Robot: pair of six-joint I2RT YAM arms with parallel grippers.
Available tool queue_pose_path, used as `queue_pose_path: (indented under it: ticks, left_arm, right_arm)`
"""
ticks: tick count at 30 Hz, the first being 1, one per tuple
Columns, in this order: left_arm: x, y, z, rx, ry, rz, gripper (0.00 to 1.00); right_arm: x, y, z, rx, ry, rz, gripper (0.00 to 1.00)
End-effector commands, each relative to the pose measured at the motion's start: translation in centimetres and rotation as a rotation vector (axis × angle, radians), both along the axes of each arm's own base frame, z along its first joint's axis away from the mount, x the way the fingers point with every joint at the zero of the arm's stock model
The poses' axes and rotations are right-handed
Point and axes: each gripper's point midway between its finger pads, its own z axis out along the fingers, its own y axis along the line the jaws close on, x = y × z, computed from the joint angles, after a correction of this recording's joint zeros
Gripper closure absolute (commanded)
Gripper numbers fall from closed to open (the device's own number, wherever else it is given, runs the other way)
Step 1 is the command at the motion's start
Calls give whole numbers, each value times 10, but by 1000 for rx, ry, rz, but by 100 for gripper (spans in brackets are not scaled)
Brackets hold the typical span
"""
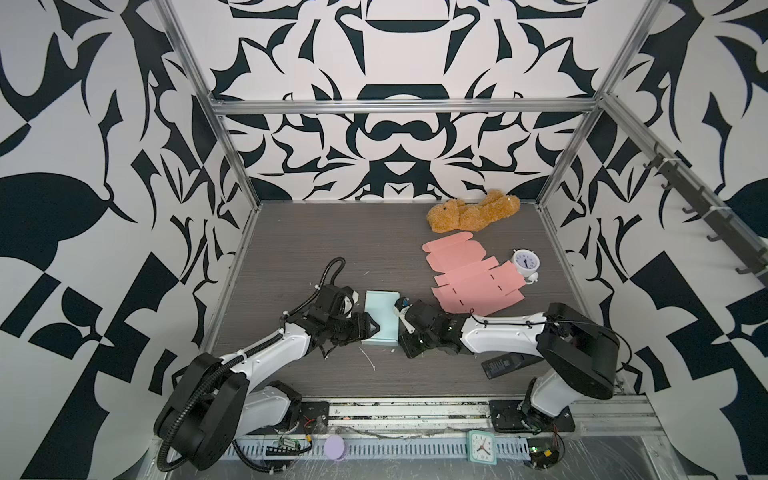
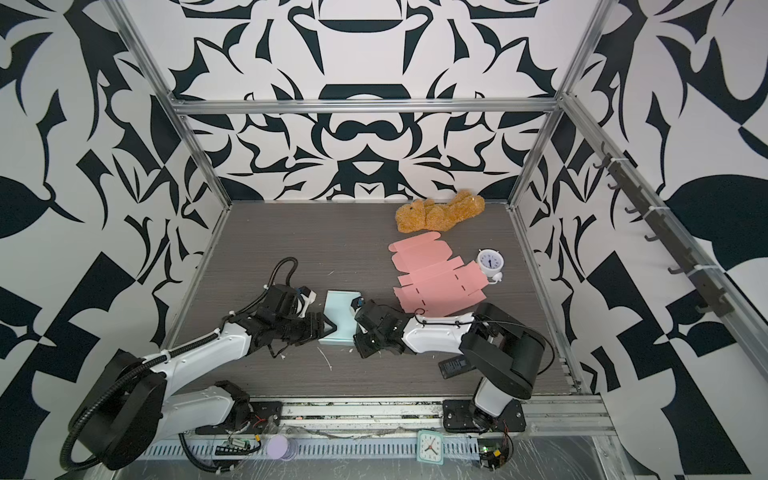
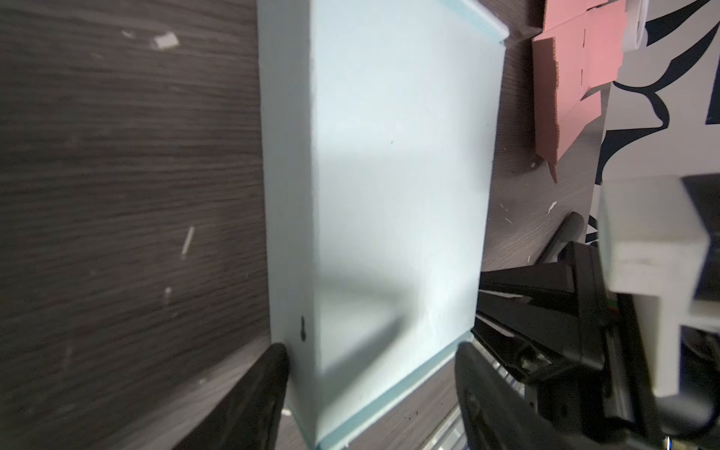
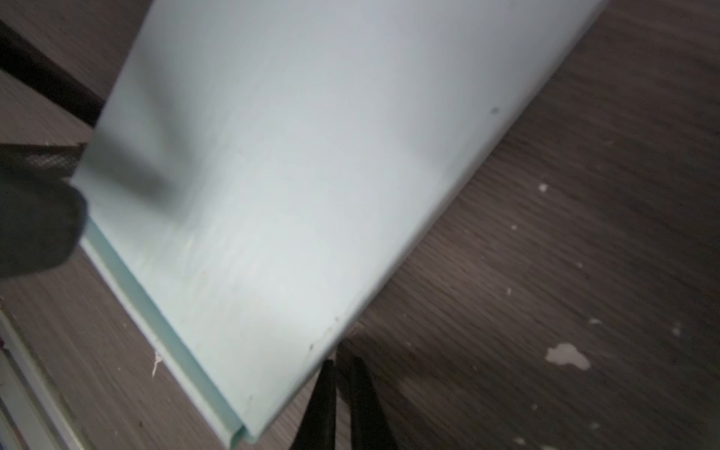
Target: Fold the paper box
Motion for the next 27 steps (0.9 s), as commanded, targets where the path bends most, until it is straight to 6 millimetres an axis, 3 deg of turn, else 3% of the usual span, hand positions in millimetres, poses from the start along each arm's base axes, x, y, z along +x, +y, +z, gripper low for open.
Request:
queue_pose_path:
  ticks: [1,14,25,27]
  left_arm:
    - [-5,-12,2,-49,7,-31,30]
    - [-6,-17,3,-60,4,-32,32]
    - [12,-13,3,-5,-38,-17,32]
    - [16,-9,-5,15,-13,-10,32]
  right_arm:
    - [3,21,13,60,-20,23,88]
    - [4,27,19,77,-32,36,88]
    - [-1,21,16,70,-34,45,88]
    - [-3,18,15,64,-33,53,87]
